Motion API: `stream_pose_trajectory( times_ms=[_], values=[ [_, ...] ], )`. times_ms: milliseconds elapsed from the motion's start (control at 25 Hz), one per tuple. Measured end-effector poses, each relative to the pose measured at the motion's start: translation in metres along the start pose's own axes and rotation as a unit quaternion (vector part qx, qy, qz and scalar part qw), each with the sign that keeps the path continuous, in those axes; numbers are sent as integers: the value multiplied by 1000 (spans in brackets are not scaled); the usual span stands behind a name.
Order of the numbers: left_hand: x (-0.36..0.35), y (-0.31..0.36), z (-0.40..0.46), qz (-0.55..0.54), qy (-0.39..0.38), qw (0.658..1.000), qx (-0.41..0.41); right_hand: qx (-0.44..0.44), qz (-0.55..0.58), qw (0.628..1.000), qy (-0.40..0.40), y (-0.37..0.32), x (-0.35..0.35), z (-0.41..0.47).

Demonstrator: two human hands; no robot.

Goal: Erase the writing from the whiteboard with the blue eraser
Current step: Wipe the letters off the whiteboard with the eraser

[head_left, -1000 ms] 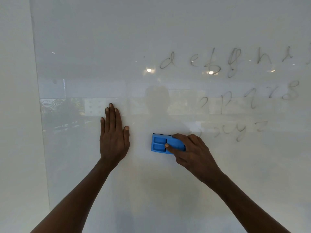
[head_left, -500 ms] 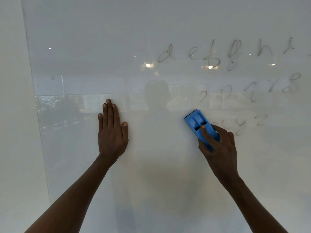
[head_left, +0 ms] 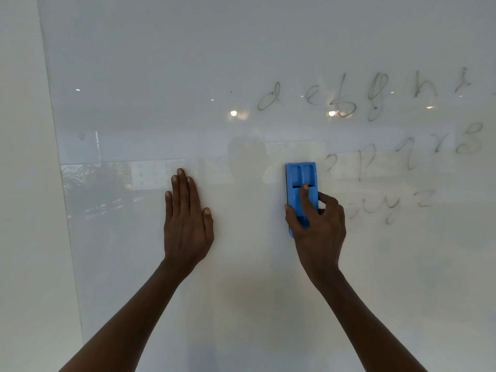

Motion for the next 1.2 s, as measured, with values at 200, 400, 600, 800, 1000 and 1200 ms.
stream_pose_trajectory(
  times_ms=[200, 400, 600, 800, 1000, 1200],
  values=[
    [12, -12, 34, 7, -17, 999, -41, 17, 5, 1000, 4, -30, -3, 54],
    [20, -16, 73, 2, -7, 999, -42, 24, -10, 1000, -10, -47, -1, 107],
    [21, -13, 86, -8, 14, 1000, -25, 20, -43, 999, 7, -63, -4, 140],
    [19, -14, 85, -8, 23, 999, -25, 37, -44, 998, 17, -96, -16, 153],
    [19, -14, 84, -11, 24, 999, -23, 111, -54, 992, -17, -135, -32, 145],
    [18, -16, 84, -7, 25, 999, -31, 216, -60, 971, -82, -149, -41, 118]
  ],
)
Point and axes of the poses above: each hand's wrist, its own z-axis towards the middle knuckle, its own x-axis out of the back of the hand, y = z × x, the point moved 1 cm from there along z, towards the middle knuckle, and after that the axes turned 5 degrees about -x, right-handed, at the moved point
